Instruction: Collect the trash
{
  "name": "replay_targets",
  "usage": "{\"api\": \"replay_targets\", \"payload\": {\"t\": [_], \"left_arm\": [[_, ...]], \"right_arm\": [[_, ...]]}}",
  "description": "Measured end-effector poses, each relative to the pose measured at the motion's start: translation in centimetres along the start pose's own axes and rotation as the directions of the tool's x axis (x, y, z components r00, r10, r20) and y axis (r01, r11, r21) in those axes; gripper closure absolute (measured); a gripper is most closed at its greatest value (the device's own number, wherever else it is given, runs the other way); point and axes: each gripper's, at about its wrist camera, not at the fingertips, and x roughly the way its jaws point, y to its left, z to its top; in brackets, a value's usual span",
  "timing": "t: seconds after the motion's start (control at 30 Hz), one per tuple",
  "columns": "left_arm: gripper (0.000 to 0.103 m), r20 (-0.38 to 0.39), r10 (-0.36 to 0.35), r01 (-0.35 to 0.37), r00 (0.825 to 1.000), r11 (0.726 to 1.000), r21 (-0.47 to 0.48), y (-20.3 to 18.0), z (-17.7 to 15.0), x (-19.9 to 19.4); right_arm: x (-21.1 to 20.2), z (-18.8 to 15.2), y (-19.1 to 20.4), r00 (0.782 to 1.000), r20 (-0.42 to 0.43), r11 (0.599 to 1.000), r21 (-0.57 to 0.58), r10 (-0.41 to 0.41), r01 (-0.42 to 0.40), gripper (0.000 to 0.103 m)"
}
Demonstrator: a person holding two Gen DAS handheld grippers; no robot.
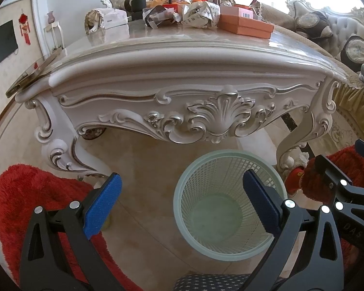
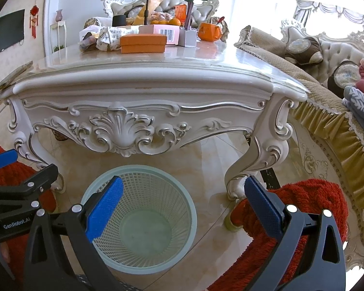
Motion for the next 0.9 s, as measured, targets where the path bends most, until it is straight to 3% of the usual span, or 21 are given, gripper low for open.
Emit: {"api": "replay_targets", "payload": {"t": [0.53, 0.63, 0.8, 0.9], "left_arm": [[0.006, -0.013, -0.013, 0.014, 1.0, 1.0, 0.008, -0.2, -0.3, 0.2], [0.006, 0.024, -0.004, 0.004, 1.0, 1.0, -0.003, 0.4, 0.3, -0.7], [0.006, 0.169, -0.012, 0.017, 0.985, 1.0, -0.026, 2.7, 5.8, -3.0], [0.006, 0.222, 0.009, -0.01, 0.975, 1.0, 0.002, 4.1, 11.2, -2.4]], "right_arm": [[0.3, -0.1, 0.1, 1.0, -0.015, 1.0, -0.01, 0.004, -0.004, 0.007], [-0.4, 0.8, -0.5, 0.999, 0.009, 0.999, 0.028, 0.044, -0.044, 0.007], [-1.3, 6.7, -0.8, 0.984, 0.138, 0.993, 0.019, 0.109, -0.113, 0.007], [0.3, 10.5, 0.1, 0.979, 0.152, 0.991, -0.02, 0.133, -0.132, 0.007]]}}
